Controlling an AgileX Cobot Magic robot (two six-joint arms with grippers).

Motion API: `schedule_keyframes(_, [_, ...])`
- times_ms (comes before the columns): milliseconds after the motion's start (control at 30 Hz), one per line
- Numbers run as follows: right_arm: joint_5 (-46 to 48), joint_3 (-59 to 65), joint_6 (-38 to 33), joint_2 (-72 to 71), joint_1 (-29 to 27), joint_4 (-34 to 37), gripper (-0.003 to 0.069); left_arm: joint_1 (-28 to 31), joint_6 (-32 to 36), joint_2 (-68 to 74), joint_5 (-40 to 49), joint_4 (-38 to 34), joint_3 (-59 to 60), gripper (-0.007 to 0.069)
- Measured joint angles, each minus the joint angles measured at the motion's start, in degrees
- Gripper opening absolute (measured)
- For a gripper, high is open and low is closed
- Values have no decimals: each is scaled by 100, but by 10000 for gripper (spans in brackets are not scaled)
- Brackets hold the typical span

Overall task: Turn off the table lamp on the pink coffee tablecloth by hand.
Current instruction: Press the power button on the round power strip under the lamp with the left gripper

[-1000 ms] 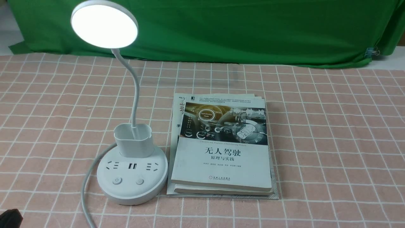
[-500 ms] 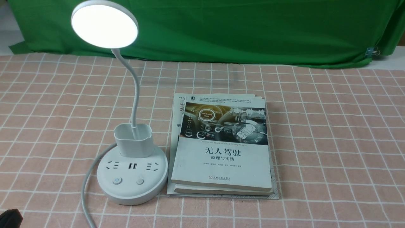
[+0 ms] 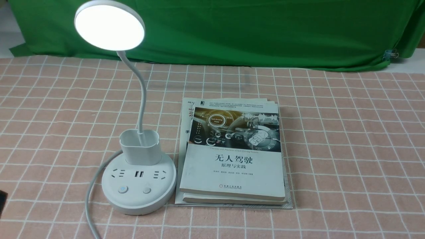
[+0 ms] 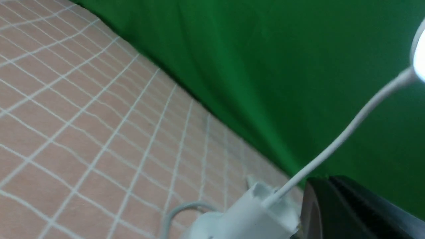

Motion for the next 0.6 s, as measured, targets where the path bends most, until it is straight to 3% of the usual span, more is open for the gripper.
schedule_keyframes(133, [0, 0, 0, 0, 0, 0, 242, 0, -25, 0, -206, -150, 0, 0])
schedule_keyframes(267, [0, 0, 0, 0, 0, 0, 242, 0, -19, 223, 610, 59, -421, 0])
schedule_keyframes(400, [0, 0, 0, 0, 0, 0, 242, 0, 25, 1387, 2248, 918, -1584, 0])
schedule_keyframes(467, [0, 0, 0, 0, 0, 0, 242, 0, 293, 2517, 3820, 1475, -2530, 0])
schedule_keyframes(600, [0, 0, 0, 0, 0, 0, 242, -4, 642, 4253, 4938, 2027, -3475, 0])
